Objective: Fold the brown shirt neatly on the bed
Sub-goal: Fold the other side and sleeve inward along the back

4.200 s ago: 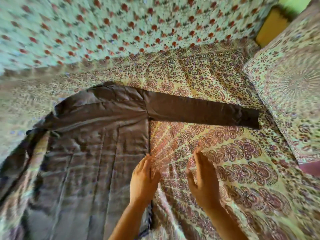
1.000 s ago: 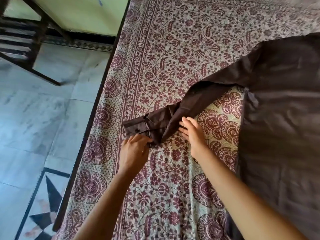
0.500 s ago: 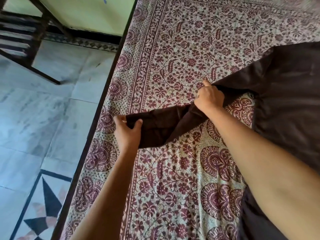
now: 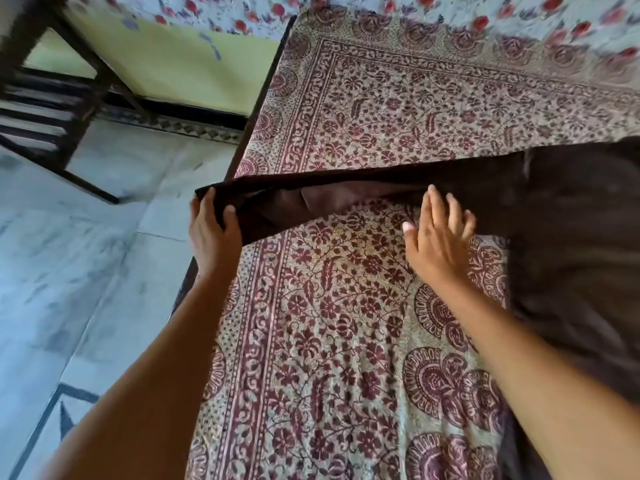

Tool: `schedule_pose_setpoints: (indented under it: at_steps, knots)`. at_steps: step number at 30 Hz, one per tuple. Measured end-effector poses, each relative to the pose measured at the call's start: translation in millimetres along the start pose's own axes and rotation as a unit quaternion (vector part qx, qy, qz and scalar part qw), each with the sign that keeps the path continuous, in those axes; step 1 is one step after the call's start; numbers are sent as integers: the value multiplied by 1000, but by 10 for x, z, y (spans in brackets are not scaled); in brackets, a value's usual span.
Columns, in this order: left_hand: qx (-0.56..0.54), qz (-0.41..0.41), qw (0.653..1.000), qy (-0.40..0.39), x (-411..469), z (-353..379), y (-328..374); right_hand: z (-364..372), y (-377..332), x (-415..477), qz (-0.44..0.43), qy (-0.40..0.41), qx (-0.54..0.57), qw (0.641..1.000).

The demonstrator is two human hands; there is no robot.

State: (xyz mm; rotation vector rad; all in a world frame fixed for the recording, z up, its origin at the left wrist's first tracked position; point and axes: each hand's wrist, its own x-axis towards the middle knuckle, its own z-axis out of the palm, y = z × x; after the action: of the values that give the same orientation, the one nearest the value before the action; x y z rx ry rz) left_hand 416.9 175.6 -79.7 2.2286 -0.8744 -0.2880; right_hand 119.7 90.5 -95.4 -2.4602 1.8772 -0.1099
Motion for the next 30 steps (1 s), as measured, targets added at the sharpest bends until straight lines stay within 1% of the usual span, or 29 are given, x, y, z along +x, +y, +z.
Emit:
schedule_pose_setpoints:
  at_steps: [2, 4, 6, 9, 10, 12, 13, 16, 20, 21, 23, 25, 27, 28, 30]
  knots:
    - [90, 10, 991, -94, 170, 71, -67, 121, 56, -53, -43, -49, -7, 998]
    - [116, 7, 985, -127, 336, 104, -146, 221, 117, -75, -84, -56, 11, 995]
    - [97, -5, 988, -122, 451, 107, -181, 267, 169, -53, -98, -22, 52, 994]
    - [82, -17, 994, -76, 524, 130, -195, 246, 203, 67, -65, 51, 134, 987]
    - [75, -18, 995, -61, 536, 146, -204, 223, 195, 116, -50, 63, 160, 984]
    - [65, -22, 997, -35, 580, 187, -203, 216, 155, 231, -23, 63, 195, 979]
    - [66, -26, 997, -24, 603, 209, -186, 221, 122, 292, -17, 47, 202, 978]
    - [98, -37, 994, -4, 676, 269, -92, 275, 3, 466, -34, -48, 193, 979]
    - [150, -46, 988, 7, 799, 358, -23, 406, -89, 622, -50, -134, 100, 985]
    - [169, -53, 984, 0, 826, 392, -22, 437, -104, 626, -53, -152, 80, 984]
    - [211, -93, 973, -6, 835, 450, -2, 478, -111, 594, -80, -170, 59, 980]
    - [223, -118, 967, 26, 745, 503, 85, 488, -68, 534, -141, -177, 50, 973]
    - [206, -73, 974, 59, 588, 610, 224, 456, 29, 486, -190, -175, 98, 961]
    - [193, -33, 979, 54, 497, 697, 308, 412, 76, 475, -192, -166, 148, 956]
    - [177, 63, 982, 11, 321, 915, 499, 325, 178, 476, -179, -118, 225, 950]
